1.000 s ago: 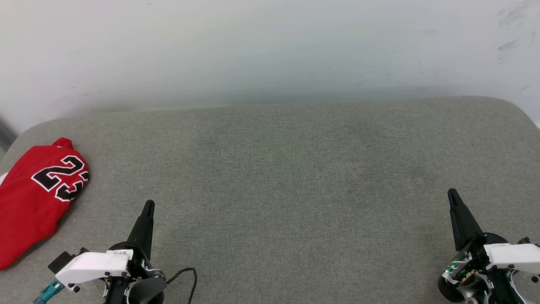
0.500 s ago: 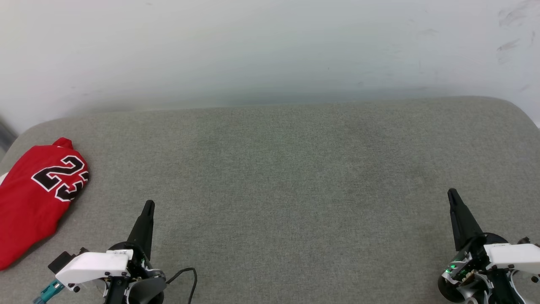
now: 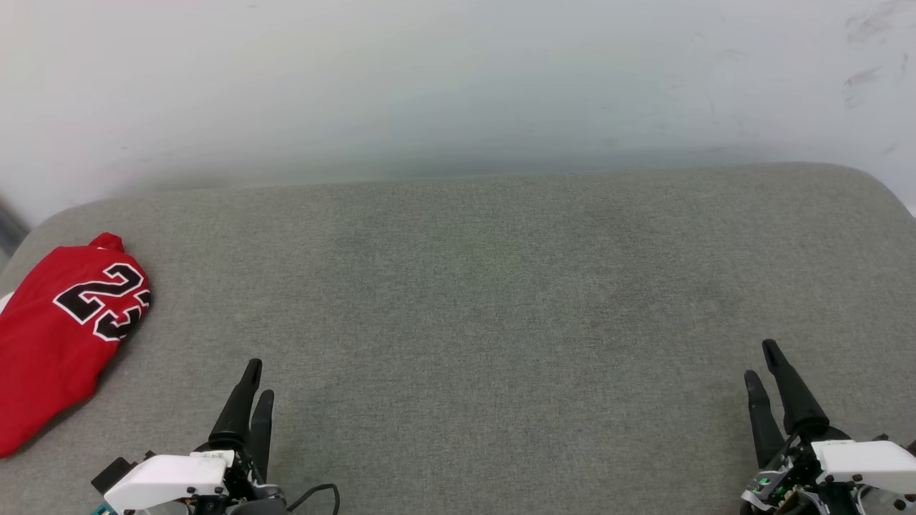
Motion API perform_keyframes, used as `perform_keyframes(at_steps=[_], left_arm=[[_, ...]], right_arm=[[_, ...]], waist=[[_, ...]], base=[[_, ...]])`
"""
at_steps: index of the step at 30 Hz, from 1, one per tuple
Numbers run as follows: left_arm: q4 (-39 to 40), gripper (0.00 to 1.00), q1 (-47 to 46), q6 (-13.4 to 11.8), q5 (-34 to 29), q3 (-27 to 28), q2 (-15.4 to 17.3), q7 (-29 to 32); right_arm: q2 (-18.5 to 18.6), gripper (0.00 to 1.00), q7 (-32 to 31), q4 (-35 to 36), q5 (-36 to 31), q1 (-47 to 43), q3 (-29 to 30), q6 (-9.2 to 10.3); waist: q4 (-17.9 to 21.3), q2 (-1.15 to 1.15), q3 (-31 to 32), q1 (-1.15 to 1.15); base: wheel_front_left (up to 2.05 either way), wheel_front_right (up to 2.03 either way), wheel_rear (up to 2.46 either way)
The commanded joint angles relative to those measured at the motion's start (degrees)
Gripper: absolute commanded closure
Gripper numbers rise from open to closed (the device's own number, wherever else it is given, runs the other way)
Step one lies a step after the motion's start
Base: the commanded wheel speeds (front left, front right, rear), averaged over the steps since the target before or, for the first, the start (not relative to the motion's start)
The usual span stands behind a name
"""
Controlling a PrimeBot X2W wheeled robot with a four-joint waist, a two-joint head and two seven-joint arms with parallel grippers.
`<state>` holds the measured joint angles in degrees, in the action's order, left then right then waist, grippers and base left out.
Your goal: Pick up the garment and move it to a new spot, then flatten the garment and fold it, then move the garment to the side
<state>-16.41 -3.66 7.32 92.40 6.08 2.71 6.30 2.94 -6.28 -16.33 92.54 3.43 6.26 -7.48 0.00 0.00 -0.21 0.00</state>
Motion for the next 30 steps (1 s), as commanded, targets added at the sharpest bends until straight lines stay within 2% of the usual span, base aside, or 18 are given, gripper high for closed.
perform_keyframes(at_steps=[1,13,25,30], left_arm=[[1.31,0.0,-0.65,0.02,-0.79,0.03,0.07,-0.8],[3.01,0.0,1.08,0.05,-5.19,1.41,0.1,-4.15],[4.9,0.0,1.81,0.07,-14.5,4.88,0.12,-6.84],[7.09,0.0,1.91,0.08,-20.19,6.15,0.13,-7.95]], right_arm=[[0.01,0.0,0.76,1.29,-0.44,0.91,-0.88,-0.01],[0.0,0.0,4.11,2.67,-3.93,0.33,-2.85,-0.01],[0.01,0.0,6.82,3.44,-18.17,0.6,-1.63,-0.02],[0.0,0.0,7.93,4.99,-27.72,1.04,-1.13,-0.02]], waist=[[0.02,0.0,0.0,0.0],[0.07,0.0,-0.02,0.0],[0.23,0.0,-0.05,0.0],[0.31,0.0,-0.22,0.0]], base=[[0.0,0.0,0.0],[0.0,0.0,0.0],[0.0,0.0,0.0],[0.0,0.0,0.0]])
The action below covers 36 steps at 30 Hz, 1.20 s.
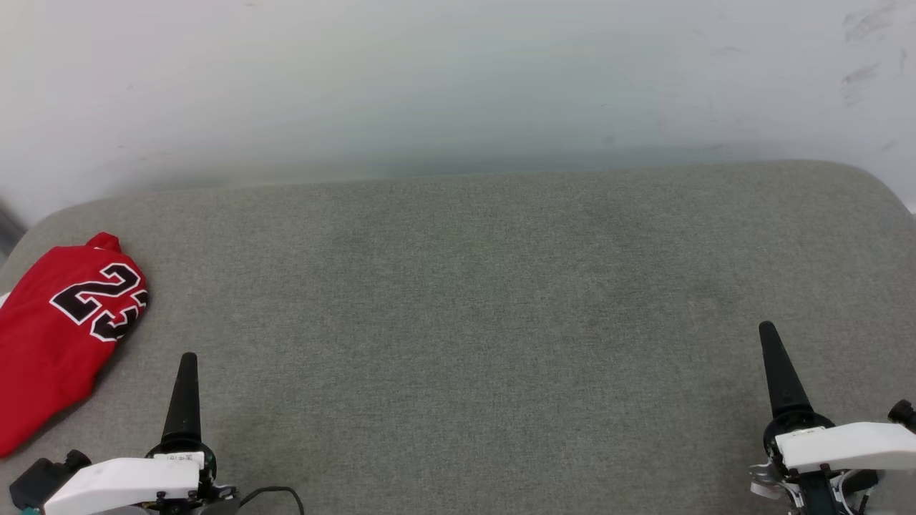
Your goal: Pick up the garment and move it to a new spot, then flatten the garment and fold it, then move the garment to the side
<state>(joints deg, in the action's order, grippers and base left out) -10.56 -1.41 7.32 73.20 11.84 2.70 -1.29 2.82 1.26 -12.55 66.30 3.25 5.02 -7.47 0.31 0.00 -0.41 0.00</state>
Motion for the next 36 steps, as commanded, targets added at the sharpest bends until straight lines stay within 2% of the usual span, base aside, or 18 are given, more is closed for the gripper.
perform_keyframes(at_steps=[1,9,16,23,26,36], left_arm=[[1.9,0.0,-0.31,0.09,-2.32,0.47,0.14,-0.59],[7.44,0.0,0.54,-1.03,-13.7,-2.05,0.15,-2.26],[11.63,0.0,1.55,-2.71,-24.61,-6.41,0.17,-3.63],[13.56,0.0,2.62,-5.13,-34.18,-10.37,0.17,-4.85],[14.22,0.0,2.85,-6.07,-38.24,-11.88,0.44,-5.36],[17.16,0.0,2.75,-12.93,-46.32,-18.01,3.86,-6.99]], right_arm=[[0.13,0.0,0.62,1.75,-3.62,1.33,0.03,-0.03],[0.12,0.0,2.29,5.92,-20.48,1.7,-0.04,-0.03],[0.12,0.0,3.65,7.93,-31.91,1.39,-1.48,-0.03],[0.12,0.0,4.92,9.02,-40.17,1.0,-2.66,-0.03],[0.12,0.0,5.43,10.05,-41.66,1.04,-3.04,-0.03],[0.11,0.0,7.0,9.74,-49.37,0.23,-5.42,-0.02]], waist=[[0.01,0.0,-0.07,0.0],[0.1,0.0,-0.66,0.0],[0.15,0.0,-1.01,0.0],[0.34,0.0,-1.11,0.0],[0.41,0.0,-1.19,0.0],[0.66,0.0,-1.4,0.0]], base=[[0.0,0.0,0.0],[0.0,0.0,0.0],[0.0,0.0,0.0],[0.0,0.0,0.0],[0.0,0.0,0.0],[0.0,0.0,0.0]])
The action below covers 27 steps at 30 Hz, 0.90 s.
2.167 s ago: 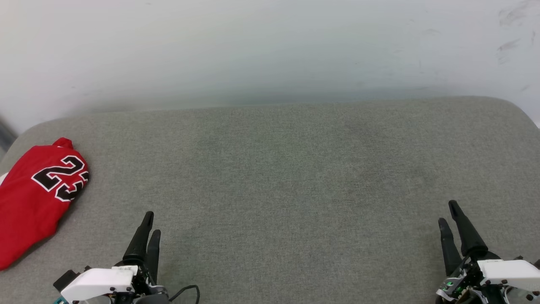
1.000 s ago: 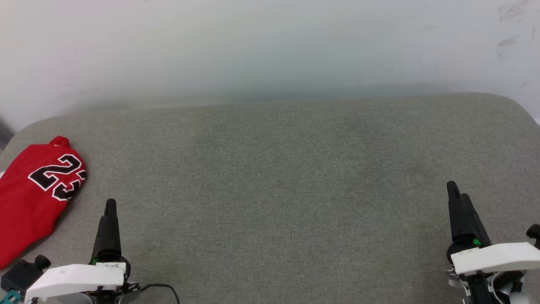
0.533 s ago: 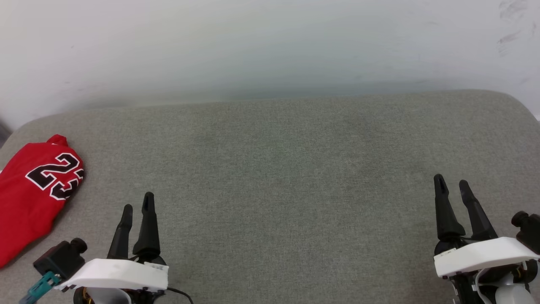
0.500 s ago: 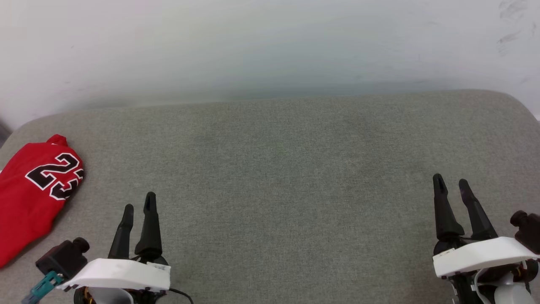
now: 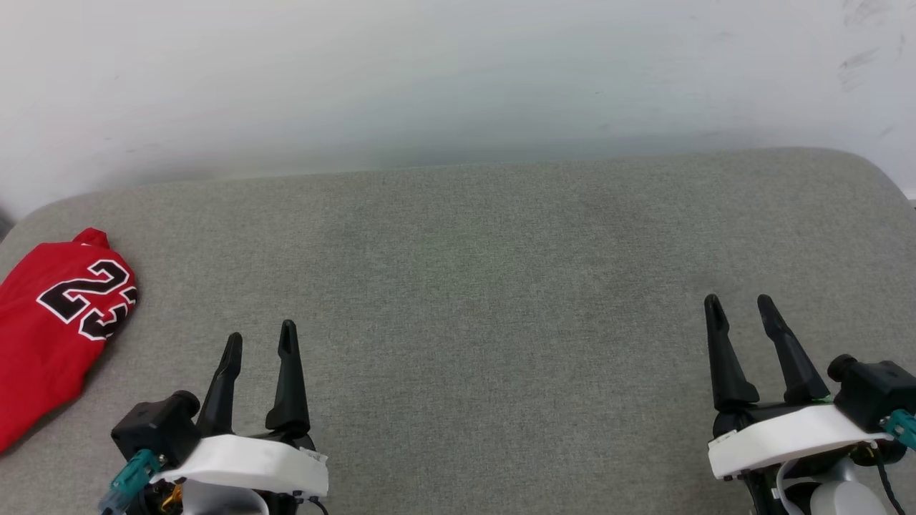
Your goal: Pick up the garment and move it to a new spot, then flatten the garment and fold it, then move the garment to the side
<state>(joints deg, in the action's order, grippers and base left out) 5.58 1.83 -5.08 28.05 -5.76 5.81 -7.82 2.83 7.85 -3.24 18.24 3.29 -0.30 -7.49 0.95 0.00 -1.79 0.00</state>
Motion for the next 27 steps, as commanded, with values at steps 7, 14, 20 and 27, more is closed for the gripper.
perform_keyframes(at_steps=[7,14,20,27], left_arm=[[1.35,0.0,-0.28,-4.73,-6.23,-5.76,3.93,-1.53],[0.24,0.0,-0.94,-8.03,-8.76,-9.64,5.9,-2.5],[-0.52,0.0,-1.52,-9.77,-12.22,-13.03,7.79,-3.27],[0.81,0.0,-1.23,-11.64,-12.9,-13.8,7.41,-4.16]], right_arm=[[0.1,0.0,1.48,-0.76,-6.23,-0.17,-0.71,0.0],[0.09,0.0,2.45,-1.09,-11.24,-0.16,-0.65,0.0],[0.09,0.0,3.27,-0.73,-15.35,0.31,-1.02,0.0],[0.09,0.0,4.12,0.15,-17.71,0.18,-1.41,0.0]], waist=[[0.3,0.0,-0.09,0.0],[0.56,0.0,-0.19,0.0],[0.86,0.0,-0.31,0.0],[1.07,0.0,-0.5,0.0]], base=[[0.0,0.0,0.0],[0.0,0.0,0.0],[0.0,0.0,0.0],[0.0,0.0,0.0]])
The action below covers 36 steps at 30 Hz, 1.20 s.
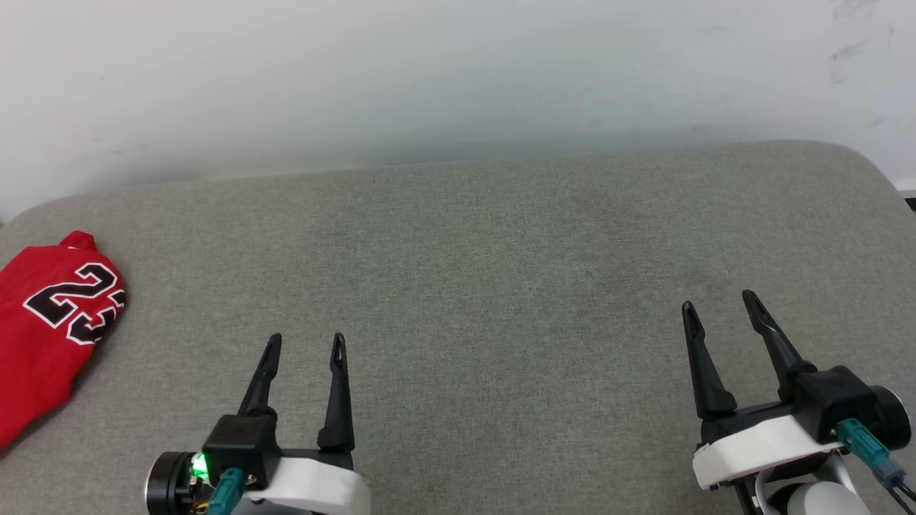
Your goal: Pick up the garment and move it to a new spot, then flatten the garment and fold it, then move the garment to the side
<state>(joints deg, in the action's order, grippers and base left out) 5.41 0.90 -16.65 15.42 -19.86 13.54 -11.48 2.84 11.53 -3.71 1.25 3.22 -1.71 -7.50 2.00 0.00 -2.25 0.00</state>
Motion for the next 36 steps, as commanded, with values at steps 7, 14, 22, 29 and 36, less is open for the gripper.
perform_keyframes(at_steps=[7,14,22,29,36], left_arm=[[2.14,0.0,1.75,4.83,0.36,4.77,-2.77,-1.37],[1.22,0.0,3.9,11.92,-1.55,11.03,-6.66,-2.03],[-1.78,0.0,5.31,17.53,-6.36,14.98,-9.66,-2.9],[-2.82,0.0,5.72,19.81,-9.86,16.17,-10.43,-3.53],[-3.05,0.0,5.3,21.16,-10.69,17.05,-10.65,-3.81]], right_arm=[[0.07,0.0,1.29,0.8,2.45,-0.54,0.03,0.02],[0.06,0.0,1.95,0.18,7.04,-0.95,-0.01,0.02],[0.05,0.0,2.84,-1.31,7.79,-1.33,-0.88,0.02],[0.05,0.0,3.53,-1.84,5.33,-1.42,-1.64,0.02],[0.04,0.0,3.69,-2.22,5.74,-1.61,-1.93,0.02]], waist=[[0.14,0.0,-0.31,0.0],[0.27,0.0,-0.42,0.0],[0.42,0.0,-0.72,0.0],[0.47,0.0,-0.69,0.0],[-0.09,0.0,-0.57,0.0]], base=[[0.0,0.0,0.0],[0.0,0.0,0.0],[0.0,0.0,0.0],[0.0,0.0,0.0],[0.0,0.0,0.0]])
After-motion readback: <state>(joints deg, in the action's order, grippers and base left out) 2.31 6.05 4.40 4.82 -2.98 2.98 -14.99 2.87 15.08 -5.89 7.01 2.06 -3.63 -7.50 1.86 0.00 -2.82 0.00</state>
